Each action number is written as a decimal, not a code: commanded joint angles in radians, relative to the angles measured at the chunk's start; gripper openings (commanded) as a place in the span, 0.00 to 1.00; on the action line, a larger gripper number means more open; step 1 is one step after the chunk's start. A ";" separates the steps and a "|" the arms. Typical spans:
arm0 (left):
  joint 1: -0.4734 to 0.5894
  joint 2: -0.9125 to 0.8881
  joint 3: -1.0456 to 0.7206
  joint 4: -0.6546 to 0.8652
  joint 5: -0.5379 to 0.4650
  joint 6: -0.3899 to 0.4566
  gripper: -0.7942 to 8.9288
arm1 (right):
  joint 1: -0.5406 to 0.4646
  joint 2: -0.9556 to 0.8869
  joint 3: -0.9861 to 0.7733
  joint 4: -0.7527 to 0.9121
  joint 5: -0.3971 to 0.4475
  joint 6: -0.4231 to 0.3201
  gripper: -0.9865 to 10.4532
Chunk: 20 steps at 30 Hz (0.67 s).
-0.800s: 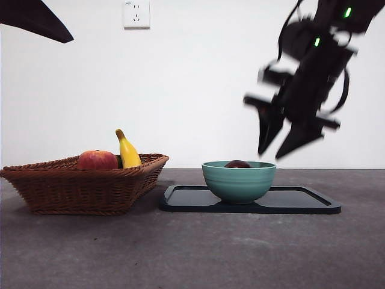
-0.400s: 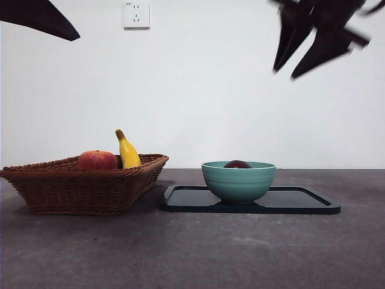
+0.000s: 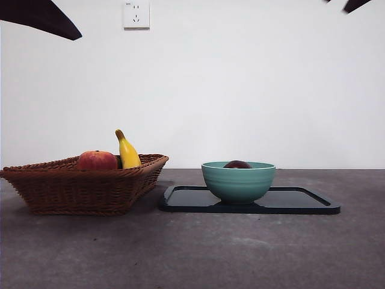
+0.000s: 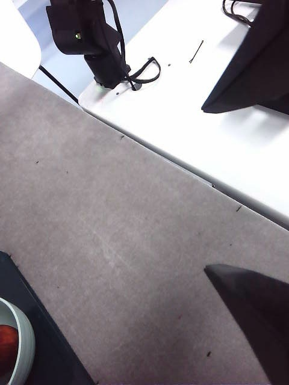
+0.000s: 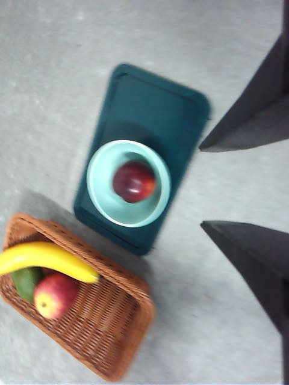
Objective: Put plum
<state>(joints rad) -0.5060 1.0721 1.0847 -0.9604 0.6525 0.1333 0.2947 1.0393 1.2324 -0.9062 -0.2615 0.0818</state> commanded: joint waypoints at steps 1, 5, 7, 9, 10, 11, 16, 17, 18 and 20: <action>-0.006 0.006 0.008 0.011 0.003 0.011 0.50 | 0.013 -0.066 -0.051 -0.012 -0.004 -0.012 0.25; -0.006 0.006 0.008 0.011 0.003 0.011 0.50 | 0.025 -0.183 -0.149 -0.020 -0.022 -0.010 0.25; -0.006 0.006 0.008 0.011 0.003 0.011 0.50 | 0.029 -0.238 -0.198 -0.024 -0.064 -0.010 0.25; -0.006 0.006 0.008 0.011 0.003 0.011 0.50 | 0.032 -0.291 -0.249 -0.027 -0.122 -0.006 0.25; -0.006 0.006 0.008 0.011 0.003 0.011 0.50 | 0.032 -0.313 -0.273 -0.031 -0.148 -0.006 0.25; -0.006 0.006 0.008 0.011 0.003 0.011 0.50 | 0.032 -0.333 -0.293 -0.034 -0.164 -0.003 0.25; -0.006 0.006 0.008 0.011 0.003 0.011 0.50 | 0.032 -0.415 -0.378 -0.059 -0.195 0.001 0.25; -0.006 0.006 0.008 0.011 0.003 0.011 0.50 | 0.032 -0.426 -0.390 -0.063 -0.195 0.001 0.25; -0.006 0.006 0.008 0.011 0.003 0.011 0.50 | 0.032 -0.436 -0.399 -0.069 -0.195 0.001 0.25; -0.006 0.006 0.008 0.011 0.003 0.011 0.50 | 0.032 -0.442 -0.402 -0.077 -0.195 0.000 0.25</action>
<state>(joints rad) -0.5060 1.0721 1.0847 -0.9600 0.6525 0.1329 0.3210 0.5957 0.8219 -0.9920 -0.4526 0.0826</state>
